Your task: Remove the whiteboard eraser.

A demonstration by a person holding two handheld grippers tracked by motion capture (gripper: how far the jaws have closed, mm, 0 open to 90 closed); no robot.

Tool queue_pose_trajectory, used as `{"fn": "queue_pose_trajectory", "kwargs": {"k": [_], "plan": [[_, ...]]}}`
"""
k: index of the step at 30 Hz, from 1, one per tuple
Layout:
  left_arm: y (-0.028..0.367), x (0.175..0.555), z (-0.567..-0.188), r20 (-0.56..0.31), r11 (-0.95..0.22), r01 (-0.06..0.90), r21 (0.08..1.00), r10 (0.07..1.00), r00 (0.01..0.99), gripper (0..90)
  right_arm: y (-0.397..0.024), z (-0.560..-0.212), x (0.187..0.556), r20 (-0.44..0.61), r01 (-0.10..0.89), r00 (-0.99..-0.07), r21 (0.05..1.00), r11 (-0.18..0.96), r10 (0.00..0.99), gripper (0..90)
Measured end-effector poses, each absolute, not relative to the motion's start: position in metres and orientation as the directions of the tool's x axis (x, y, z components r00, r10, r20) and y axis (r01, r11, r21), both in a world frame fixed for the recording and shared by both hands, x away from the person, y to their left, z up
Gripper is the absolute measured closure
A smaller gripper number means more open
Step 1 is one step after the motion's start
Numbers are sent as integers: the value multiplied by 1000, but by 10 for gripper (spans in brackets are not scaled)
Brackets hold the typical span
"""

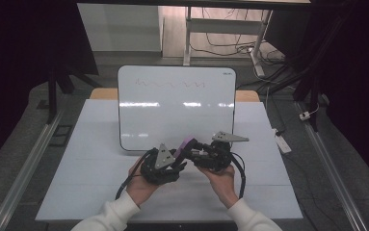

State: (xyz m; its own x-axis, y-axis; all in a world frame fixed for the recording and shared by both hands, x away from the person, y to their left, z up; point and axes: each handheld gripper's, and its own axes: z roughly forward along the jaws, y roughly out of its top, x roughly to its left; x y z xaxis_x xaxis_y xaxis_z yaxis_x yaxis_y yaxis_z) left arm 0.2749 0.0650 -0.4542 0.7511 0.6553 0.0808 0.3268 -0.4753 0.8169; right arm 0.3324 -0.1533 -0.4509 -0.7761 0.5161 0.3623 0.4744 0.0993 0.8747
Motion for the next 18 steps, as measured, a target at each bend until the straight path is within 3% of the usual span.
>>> {"fn": "queue_pose_trajectory", "kwargs": {"k": [5, 10, 13, 18], "plan": [[90, 287, -447, -71, -423, 353, 835, 553, 830, 314, -167, -446, 336, 309, 407, -849, 900, 156, 428, 396], [103, 299, -442, -170, -401, 362, 841, 440, 882, 300, -171, -446, 339, 280, 361, -893, 913, 191, 352, 396], [100, 306, -445, -194, -429, 349, 833, 365, 911, 292, -171, -445, 339, 257, 329, -918, 918, 220, 302, 396], [89, 317, -452, -214, -478, 354, 804, 321, 922, 272, -170, -446, 339, 254, 308, -938, 922, 233, 237, 395]]}}
